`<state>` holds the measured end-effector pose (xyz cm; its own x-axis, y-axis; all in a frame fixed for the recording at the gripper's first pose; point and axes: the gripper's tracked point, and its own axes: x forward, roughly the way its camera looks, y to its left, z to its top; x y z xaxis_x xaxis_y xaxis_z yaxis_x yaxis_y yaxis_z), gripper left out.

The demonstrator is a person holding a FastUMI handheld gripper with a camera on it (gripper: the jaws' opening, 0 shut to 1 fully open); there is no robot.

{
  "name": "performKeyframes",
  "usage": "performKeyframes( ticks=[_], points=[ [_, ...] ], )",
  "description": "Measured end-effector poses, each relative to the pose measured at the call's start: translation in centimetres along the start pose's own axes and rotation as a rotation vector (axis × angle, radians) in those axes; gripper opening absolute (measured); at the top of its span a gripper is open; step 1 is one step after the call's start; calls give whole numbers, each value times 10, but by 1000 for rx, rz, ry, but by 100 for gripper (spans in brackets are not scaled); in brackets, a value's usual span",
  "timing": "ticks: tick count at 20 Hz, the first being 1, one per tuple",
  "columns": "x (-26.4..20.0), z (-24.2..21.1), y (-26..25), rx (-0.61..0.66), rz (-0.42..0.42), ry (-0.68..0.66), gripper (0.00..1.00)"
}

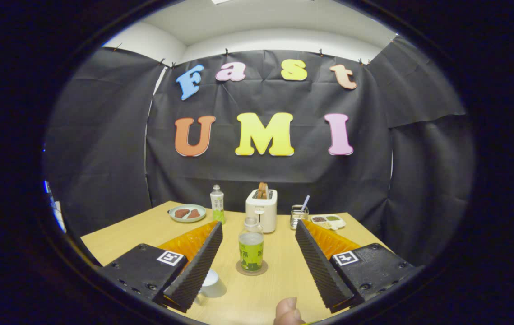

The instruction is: Take the bottle from table, then pour the juice into the cup, finally place the bottle on the coaster

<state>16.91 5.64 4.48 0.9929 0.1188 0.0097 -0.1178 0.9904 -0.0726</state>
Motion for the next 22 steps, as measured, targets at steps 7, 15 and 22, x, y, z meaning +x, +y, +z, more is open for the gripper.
performKeyframes(
  ticks=[7, 15, 22],
  points=[
    [-128, 20, -7, 34, 4, -15, 100],
    [-207, -3, -25, 58, -37, 7, 100],
    [-232, -20, -34, 156, -40, -4, 100]
  ],
)
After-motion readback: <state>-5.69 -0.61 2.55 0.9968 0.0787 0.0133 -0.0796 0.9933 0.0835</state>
